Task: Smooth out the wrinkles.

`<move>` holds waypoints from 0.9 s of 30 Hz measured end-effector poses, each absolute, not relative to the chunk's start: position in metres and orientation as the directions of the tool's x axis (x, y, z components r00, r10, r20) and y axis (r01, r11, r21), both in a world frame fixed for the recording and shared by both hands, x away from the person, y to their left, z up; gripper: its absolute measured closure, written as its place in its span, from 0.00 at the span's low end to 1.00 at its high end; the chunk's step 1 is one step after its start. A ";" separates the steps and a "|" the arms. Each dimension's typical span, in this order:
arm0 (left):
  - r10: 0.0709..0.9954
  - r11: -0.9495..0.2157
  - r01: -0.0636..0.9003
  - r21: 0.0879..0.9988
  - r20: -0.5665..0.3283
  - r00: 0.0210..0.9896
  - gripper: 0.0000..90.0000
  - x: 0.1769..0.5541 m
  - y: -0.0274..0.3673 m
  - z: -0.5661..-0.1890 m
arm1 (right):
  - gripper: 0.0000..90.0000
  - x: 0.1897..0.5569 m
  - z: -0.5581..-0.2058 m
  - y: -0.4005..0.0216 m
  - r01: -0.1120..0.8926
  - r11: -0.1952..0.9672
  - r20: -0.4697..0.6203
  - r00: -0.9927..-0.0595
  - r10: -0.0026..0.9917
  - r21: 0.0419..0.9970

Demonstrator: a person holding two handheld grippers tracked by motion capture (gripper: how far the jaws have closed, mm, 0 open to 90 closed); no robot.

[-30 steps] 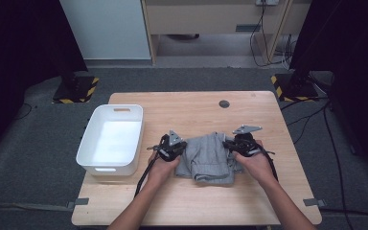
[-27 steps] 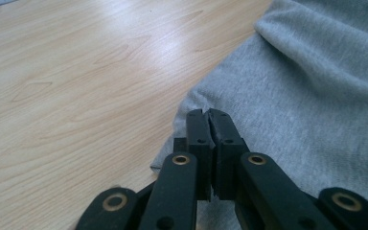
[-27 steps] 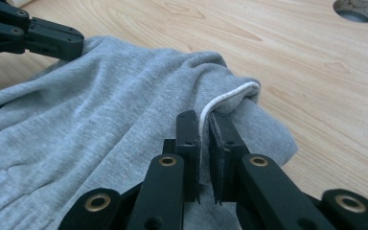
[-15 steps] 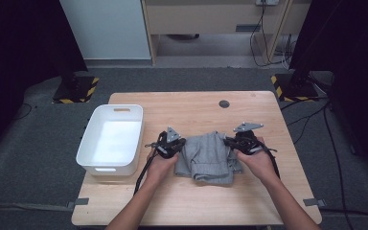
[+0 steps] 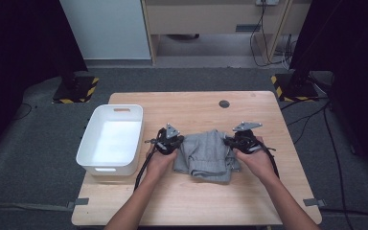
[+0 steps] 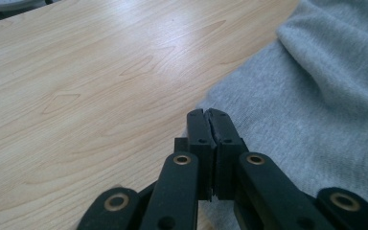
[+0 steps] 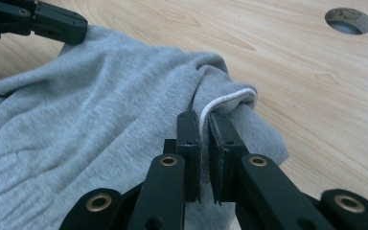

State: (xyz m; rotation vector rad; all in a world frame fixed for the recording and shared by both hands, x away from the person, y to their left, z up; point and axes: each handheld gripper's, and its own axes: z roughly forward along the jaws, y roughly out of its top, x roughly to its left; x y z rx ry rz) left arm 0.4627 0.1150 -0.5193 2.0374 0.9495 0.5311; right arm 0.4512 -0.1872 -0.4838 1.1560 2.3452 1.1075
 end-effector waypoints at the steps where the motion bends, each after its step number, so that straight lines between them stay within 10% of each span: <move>1: 0.777 -0.391 0.438 0.810 0.036 0.628 0.99 0.463 0.115 -0.520 | 0.94 0.450 -0.485 -0.189 0.541 0.383 0.061 -0.632 0.773 0.749; 23: 0.784 -0.376 0.447 0.811 0.022 0.620 0.97 0.463 0.115 -0.528 | 0.94 0.443 -0.494 -0.204 0.558 0.395 0.071 -0.637 0.767 0.730; 27: 0.775 -0.376 0.412 0.830 0.038 0.631 0.85 0.455 0.114 -0.520 | 0.75 0.448 -0.491 -0.204 0.564 0.363 0.096 -0.626 0.774 0.742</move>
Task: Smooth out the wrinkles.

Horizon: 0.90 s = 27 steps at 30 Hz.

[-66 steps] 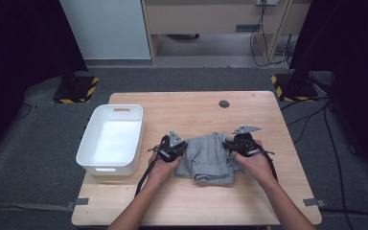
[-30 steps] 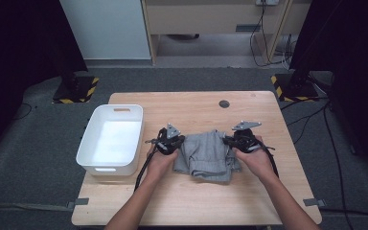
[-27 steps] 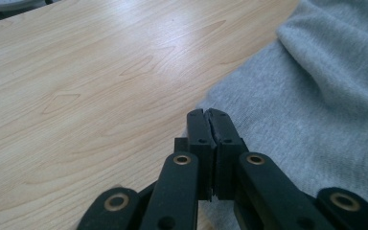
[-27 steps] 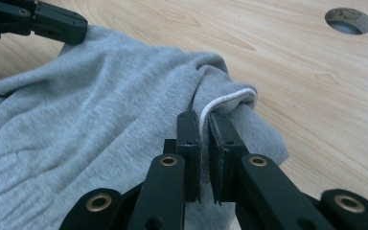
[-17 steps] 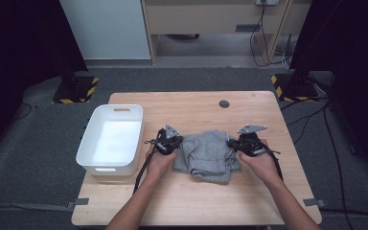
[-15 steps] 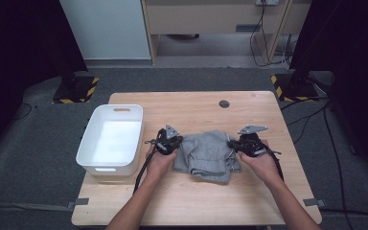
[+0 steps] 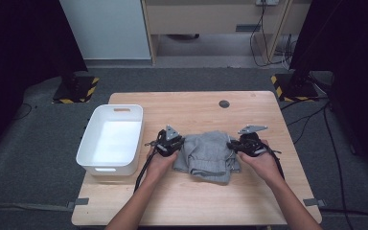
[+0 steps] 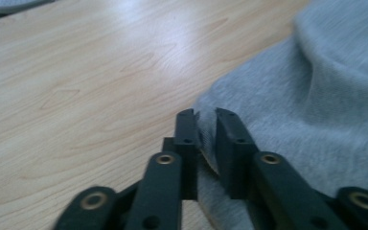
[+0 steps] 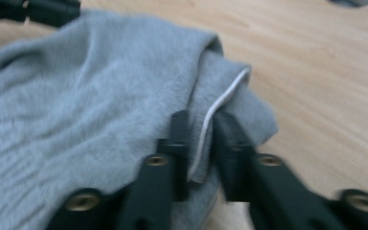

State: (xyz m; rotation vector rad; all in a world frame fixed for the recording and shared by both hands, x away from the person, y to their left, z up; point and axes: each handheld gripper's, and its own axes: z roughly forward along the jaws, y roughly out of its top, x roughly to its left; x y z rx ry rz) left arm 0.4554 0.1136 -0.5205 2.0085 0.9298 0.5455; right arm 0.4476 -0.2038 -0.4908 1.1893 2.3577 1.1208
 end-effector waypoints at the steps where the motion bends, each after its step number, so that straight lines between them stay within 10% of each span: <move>1: 0.771 -0.388 0.397 0.832 0.057 0.634 0.82 0.453 0.113 -0.518 | 0.70 0.449 -0.488 -0.203 0.564 0.352 0.098 -0.617 0.781 0.747; 23: 0.710 -0.387 0.369 0.845 0.018 0.704 0.64 0.397 0.109 -0.505 | 0.73 0.484 -0.485 -0.188 0.628 0.310 0.109 -0.537 0.837 0.714; 27: 0.710 -0.408 0.401 0.820 0.009 0.704 0.67 0.399 0.107 -0.514 | 0.93 0.481 -0.483 -0.189 0.618 0.328 0.108 -0.561 0.821 0.715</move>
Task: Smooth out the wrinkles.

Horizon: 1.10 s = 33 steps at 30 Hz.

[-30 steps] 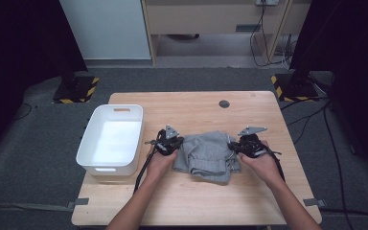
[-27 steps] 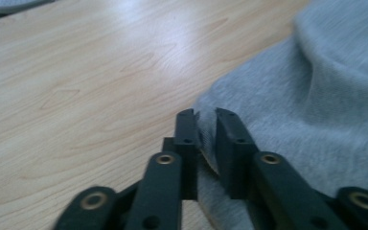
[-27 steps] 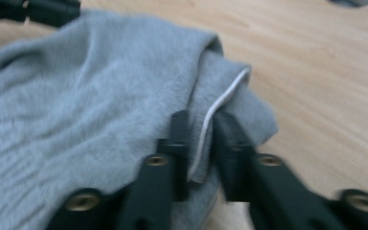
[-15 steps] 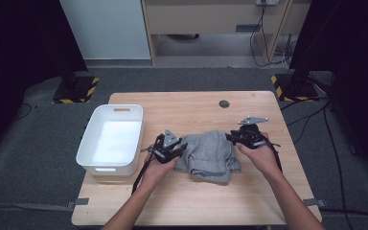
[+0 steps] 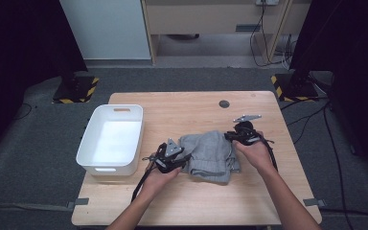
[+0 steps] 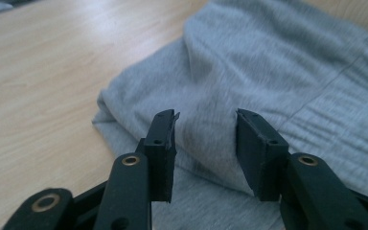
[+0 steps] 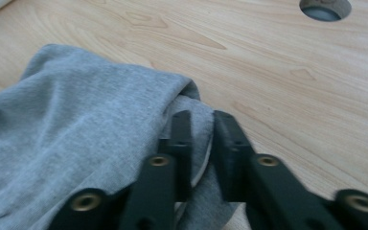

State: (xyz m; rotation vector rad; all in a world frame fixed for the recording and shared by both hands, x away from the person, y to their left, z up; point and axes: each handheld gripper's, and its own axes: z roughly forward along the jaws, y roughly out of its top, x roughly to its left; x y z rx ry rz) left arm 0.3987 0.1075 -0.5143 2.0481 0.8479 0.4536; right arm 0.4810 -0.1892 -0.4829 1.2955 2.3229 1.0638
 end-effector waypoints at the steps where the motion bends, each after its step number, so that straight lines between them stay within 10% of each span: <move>1: 0.708 -0.418 0.412 0.810 0.006 0.706 0.69 0.399 0.107 -0.516 | 0.95 0.480 -0.482 -0.189 0.614 0.335 0.106 -0.568 0.816 0.714; 8: 0.699 -0.491 0.422 0.762 0.056 0.713 0.99 0.401 0.106 -0.524 | 1.00 0.476 -0.478 -0.193 0.592 0.360 0.072 -0.581 0.811 0.721; 33: 0.684 -0.528 0.418 0.740 0.078 0.726 1.00 0.391 0.120 -0.521 | 1.00 0.490 -0.488 -0.212 0.612 0.370 0.007 -0.523 0.852 0.698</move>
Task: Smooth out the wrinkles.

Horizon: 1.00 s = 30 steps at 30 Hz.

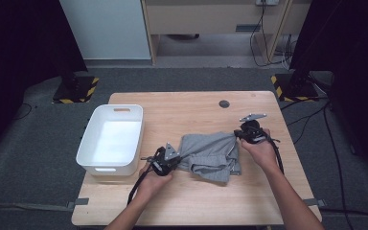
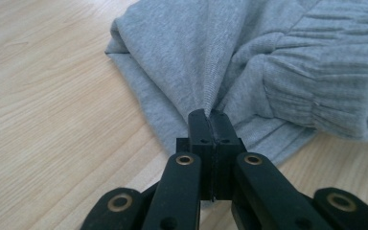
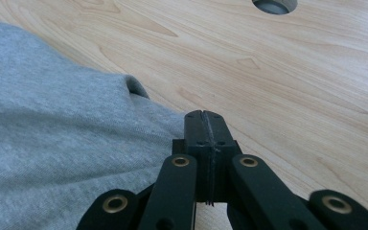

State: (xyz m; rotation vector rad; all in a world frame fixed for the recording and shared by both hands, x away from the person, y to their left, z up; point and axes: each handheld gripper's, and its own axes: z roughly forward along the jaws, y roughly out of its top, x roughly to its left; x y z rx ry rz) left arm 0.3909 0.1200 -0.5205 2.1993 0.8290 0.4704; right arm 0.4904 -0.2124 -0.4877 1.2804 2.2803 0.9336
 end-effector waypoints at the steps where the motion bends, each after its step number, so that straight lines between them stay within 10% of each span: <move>1: 0.681 -0.530 0.417 0.738 0.078 0.728 1.00 0.390 0.119 -0.521 | 1.00 0.491 -0.487 -0.212 0.609 0.375 0.001 -0.526 0.851 0.698; 24: 0.666 -0.538 0.414 0.734 0.071 0.742 0.99 0.380 0.115 -0.524 | 1.00 0.500 -0.487 -0.198 0.592 0.398 -0.015 -0.546 0.838 0.701; 30: 0.688 -0.513 0.396 0.762 0.089 0.720 0.69 0.380 0.114 -0.523 | 0.85 0.492 -0.481 -0.202 0.584 0.353 0.029 -0.544 0.839 0.731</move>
